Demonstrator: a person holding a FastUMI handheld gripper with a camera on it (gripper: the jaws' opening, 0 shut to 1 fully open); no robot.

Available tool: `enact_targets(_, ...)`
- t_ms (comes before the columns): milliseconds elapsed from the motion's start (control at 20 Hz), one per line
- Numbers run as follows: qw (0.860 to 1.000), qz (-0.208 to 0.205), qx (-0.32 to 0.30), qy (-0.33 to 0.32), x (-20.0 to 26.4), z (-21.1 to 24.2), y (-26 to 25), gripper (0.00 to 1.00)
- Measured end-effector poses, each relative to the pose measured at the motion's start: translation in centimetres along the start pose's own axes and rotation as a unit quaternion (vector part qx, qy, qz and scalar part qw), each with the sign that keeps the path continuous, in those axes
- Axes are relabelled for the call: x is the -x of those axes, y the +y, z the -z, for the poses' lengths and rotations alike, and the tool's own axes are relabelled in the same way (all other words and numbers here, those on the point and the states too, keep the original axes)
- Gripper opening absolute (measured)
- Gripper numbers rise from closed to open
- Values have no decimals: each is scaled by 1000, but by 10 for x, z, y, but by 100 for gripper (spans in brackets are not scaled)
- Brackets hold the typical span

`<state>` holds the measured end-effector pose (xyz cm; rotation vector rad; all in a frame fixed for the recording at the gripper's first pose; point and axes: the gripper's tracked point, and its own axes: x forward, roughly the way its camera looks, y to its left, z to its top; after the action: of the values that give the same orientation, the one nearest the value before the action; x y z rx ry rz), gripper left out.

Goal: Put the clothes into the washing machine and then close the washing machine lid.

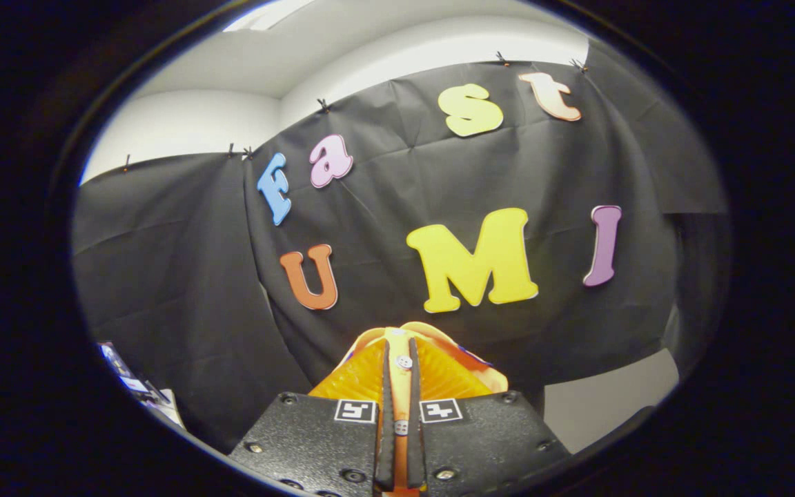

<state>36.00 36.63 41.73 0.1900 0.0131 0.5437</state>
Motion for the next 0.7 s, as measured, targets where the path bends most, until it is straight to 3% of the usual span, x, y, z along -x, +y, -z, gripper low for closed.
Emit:
enact_targets(450, 999, -33, -27, 32, -106, 21, 13, 10)
enact_targets(700, 997, -36, -31, 60, -148, 70, -5, 10)
